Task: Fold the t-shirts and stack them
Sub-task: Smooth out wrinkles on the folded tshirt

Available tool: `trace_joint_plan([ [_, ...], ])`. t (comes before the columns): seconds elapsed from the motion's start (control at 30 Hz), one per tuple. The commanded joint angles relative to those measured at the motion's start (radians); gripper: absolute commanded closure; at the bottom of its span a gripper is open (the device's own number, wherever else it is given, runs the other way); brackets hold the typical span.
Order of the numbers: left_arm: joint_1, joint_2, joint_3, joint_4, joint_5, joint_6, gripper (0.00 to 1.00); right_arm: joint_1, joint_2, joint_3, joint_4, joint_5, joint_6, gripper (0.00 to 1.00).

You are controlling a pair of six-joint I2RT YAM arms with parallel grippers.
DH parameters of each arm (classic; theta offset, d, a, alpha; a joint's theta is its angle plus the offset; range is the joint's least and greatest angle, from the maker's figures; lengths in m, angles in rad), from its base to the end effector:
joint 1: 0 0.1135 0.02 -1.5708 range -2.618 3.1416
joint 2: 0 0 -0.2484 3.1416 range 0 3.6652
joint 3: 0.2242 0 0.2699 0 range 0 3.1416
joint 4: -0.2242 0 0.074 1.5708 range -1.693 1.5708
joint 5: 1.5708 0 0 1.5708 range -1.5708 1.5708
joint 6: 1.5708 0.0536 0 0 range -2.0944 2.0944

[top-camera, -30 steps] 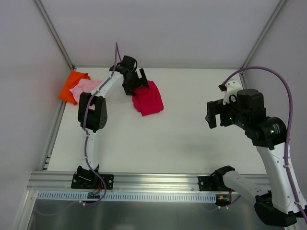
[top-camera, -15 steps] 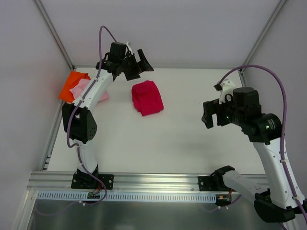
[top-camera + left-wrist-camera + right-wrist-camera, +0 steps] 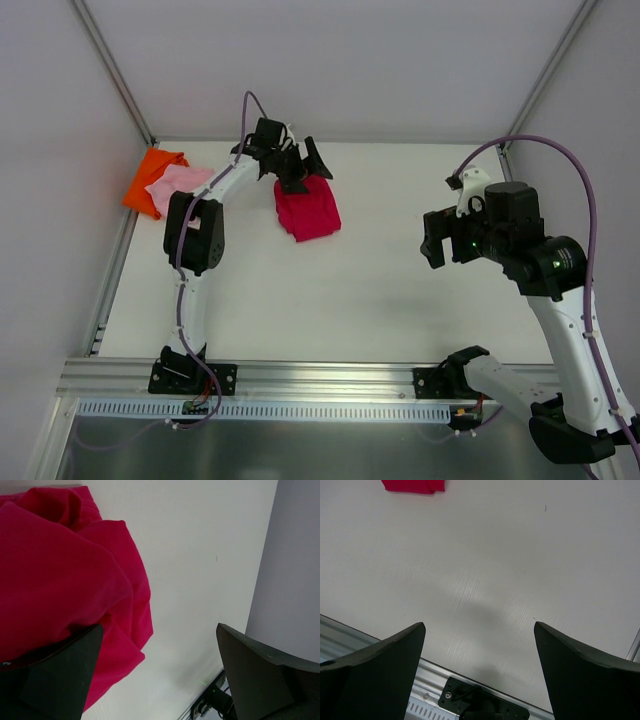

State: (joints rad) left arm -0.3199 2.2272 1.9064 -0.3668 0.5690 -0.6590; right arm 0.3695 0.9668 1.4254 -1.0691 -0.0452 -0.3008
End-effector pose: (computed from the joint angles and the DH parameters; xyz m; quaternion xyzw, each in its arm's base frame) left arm 0.4962 -0.1948 0.2086 -0.0282 0.8755 -0.4168 0.2427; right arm 0.1789 0.0719 0.4151 -0.3015 0.8339 0.0359 0.4608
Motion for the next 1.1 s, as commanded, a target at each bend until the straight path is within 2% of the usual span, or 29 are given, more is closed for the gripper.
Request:
trace_joint_plan([
  [0.0, -0.002, 0.021, 0.037, -0.011, 0.003, -0.002, 0.01, 0.005, -0.011, 0.044, -0.022, 0.013, -0.014, 0.04],
  [0.2, 0.001, 0.083, 0.071, -0.107, -0.098, 0.001, 0.01, 0.005, -0.011, 0.066, -0.034, 0.011, -0.017, 0.04],
  [0.4, 0.005, 0.141, 0.131, -0.184, -0.123, -0.016, 0.01, 0.005, -0.013, 0.069, -0.045, 0.007, -0.014, 0.04],
  [0.57, 0.005, 0.14, 0.14, -0.169, -0.11, -0.013, 0.01, 0.006, -0.017, 0.06, -0.046, -0.004, -0.012, 0.04],
  [0.77, 0.005, -0.012, 0.073, -0.107, -0.138, 0.001, 0.01, 0.006, -0.034, 0.029, -0.037, -0.015, -0.011, 0.04],
  [0.87, 0.004, -0.208, -0.057, -0.089, -0.247, -0.008, 0.01, 0.006, -0.036, 0.017, -0.029, -0.019, -0.009, 0.04],
  [0.93, 0.002, -0.289, -0.128, -0.067, -0.36, -0.028, 0.01, 0.006, -0.037, 0.012, -0.023, -0.027, -0.008, 0.04],
  [1.07, 0.002, -0.397, -0.23, -0.096, -0.449, -0.037, 0.01, 0.005, -0.031, 0.007, -0.009, -0.035, -0.011, 0.04],
])
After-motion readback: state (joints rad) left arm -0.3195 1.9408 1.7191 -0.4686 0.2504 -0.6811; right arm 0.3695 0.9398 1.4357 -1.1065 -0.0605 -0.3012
